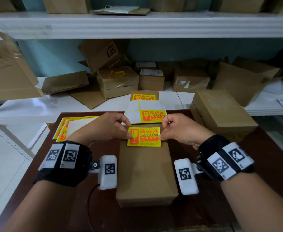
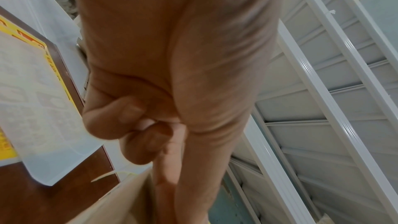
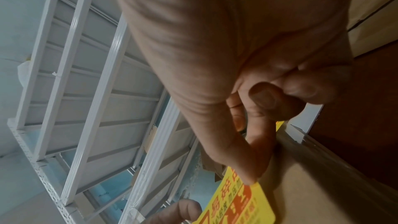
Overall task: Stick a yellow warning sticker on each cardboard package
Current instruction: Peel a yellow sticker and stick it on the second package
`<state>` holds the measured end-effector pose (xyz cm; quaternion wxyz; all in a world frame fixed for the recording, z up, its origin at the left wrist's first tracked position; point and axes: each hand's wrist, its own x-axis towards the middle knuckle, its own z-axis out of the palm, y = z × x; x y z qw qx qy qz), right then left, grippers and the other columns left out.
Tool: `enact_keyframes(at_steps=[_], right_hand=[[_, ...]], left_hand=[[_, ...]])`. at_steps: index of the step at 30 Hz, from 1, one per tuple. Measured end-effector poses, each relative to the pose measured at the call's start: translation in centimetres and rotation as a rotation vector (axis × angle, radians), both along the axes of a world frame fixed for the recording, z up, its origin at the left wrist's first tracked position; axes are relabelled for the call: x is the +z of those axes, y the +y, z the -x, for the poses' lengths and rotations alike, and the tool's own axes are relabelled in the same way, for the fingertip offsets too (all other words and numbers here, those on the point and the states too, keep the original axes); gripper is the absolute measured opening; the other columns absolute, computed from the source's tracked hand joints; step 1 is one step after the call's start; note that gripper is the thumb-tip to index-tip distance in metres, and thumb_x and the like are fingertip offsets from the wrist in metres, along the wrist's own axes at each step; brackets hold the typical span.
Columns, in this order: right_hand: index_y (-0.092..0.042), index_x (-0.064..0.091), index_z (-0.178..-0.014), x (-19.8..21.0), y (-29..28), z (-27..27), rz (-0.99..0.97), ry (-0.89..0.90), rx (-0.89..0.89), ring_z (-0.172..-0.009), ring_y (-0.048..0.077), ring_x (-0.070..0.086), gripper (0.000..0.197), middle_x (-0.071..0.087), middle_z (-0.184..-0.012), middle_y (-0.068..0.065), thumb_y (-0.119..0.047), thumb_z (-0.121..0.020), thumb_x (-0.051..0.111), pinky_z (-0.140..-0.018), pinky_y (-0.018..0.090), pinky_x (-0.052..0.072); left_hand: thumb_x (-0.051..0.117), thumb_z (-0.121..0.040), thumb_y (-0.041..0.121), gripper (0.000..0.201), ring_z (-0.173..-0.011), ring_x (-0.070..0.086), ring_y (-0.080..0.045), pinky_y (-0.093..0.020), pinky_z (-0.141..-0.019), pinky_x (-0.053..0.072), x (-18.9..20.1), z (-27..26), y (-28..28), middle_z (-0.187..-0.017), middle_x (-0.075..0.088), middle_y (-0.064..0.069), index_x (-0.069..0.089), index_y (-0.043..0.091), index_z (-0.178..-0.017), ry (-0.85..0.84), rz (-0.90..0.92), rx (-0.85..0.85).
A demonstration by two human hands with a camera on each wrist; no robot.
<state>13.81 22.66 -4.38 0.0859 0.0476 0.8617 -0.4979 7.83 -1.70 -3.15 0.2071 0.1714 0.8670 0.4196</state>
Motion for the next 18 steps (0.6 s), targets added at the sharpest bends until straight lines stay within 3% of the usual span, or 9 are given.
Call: enact_keyframes(at_steps=[5, 8, 10, 18], right_hand=[[-0.015, 0.051, -0.078, 0.06, -0.07, -0.14, -0.010, 0.006, 0.003, -0.072, 0.017, 0.065, 0.035, 0.064, -0.070, 0.003, 0.006, -0.077, 0.079, -0.070, 0.027, 0.053], [-0.016, 0.052, -0.077, 0.10, -0.23, -0.12, -0.032, 0.016, -0.006, -0.077, 0.019, 0.068, 0.035, 0.068, -0.077, 0.008, 0.004, -0.077, 0.080, -0.076, 0.033, 0.056], [-0.017, 0.052, -0.077, 0.10, -0.32, -0.11, -0.037, 0.020, -0.014, -0.079, 0.021, 0.068, 0.035, 0.069, -0.079, 0.009, 0.004, -0.076, 0.081, -0.080, 0.036, 0.056], [-0.017, 0.051, -0.076, -0.02, -0.27, -0.11, -0.033, 0.018, -0.020, -0.080, 0.022, 0.070, 0.035, 0.067, -0.076, 0.007, 0.004, -0.077, 0.079, -0.082, 0.038, 0.057]], left_hand=[[0.083, -0.078, 0.011, 0.028, -0.063, 0.065, 0.001, -0.013, -0.057, 0.042, -0.01, -0.12, 0.01, -0.074, 0.077, -0.002, 0.066, 0.014, -0.100, 0.001, 0.002, 0.000], [0.083, -0.078, 0.008, 0.028, -0.057, 0.062, 0.004, -0.008, -0.050, 0.040, 0.02, -0.15, 0.17, -0.069, 0.075, 0.002, 0.065, 0.012, -0.100, 0.002, 0.002, 0.009], [0.083, -0.078, 0.010, 0.029, -0.060, 0.063, 0.003, -0.010, -0.053, 0.041, 0.08, -0.12, 0.15, -0.071, 0.076, 0.001, 0.066, 0.013, -0.101, 0.003, 0.016, 0.008], [0.083, -0.078, 0.009, 0.028, -0.052, 0.060, 0.006, -0.006, -0.046, 0.038, 0.05, -0.20, 0.23, -0.065, 0.073, 0.005, 0.065, 0.013, -0.100, 0.005, 0.030, 0.005]])
